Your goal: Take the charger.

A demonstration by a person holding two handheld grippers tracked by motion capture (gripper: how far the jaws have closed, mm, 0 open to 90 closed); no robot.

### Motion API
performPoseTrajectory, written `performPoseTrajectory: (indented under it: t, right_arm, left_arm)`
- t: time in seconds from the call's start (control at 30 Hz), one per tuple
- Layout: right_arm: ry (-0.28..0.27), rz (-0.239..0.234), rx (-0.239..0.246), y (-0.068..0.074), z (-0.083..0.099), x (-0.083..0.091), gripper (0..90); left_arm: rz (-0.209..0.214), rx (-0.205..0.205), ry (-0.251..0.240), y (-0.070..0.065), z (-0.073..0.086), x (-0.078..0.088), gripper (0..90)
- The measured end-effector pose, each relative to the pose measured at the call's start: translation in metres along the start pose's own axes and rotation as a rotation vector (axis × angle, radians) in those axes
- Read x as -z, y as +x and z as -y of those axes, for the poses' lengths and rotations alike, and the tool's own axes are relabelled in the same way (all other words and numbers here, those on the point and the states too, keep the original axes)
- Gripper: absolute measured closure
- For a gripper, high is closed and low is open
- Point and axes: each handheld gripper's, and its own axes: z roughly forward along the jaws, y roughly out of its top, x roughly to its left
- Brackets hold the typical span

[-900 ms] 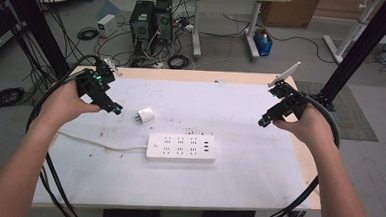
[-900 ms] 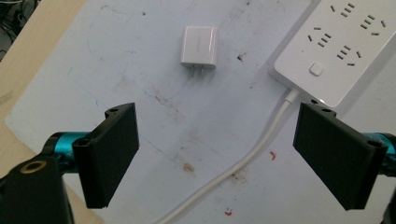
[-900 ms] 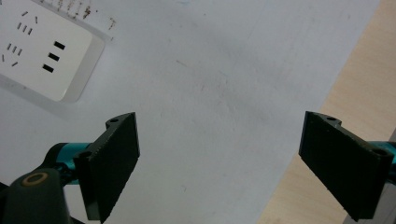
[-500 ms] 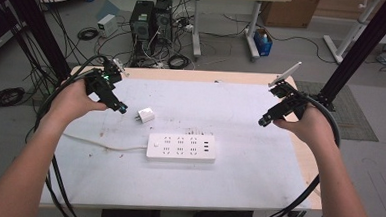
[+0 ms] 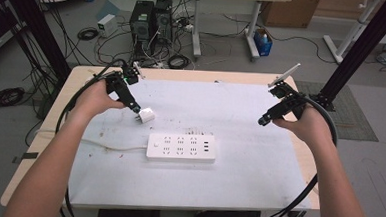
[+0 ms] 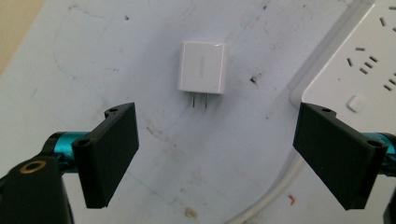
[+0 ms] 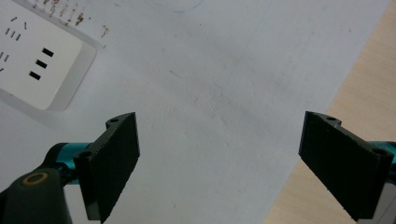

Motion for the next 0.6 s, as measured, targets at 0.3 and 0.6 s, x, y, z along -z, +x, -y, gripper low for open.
performPoseTrajectory:
  t: [0.3,0.6]
  right_arm:
    - [-0.005,-0.008,0.004,-0.001,0.002,-0.004,11.9]
    - [-0.003,-0.010,-0.002,-0.003,0.005,-0.006,11.9]
  left_arm:
    - [0.002,-0.094,0.066,0.003,-0.013,-0.051,14.3]
    - [-0.002,-0.080,0.103,0.008,-0.019,-0.080,16.1]
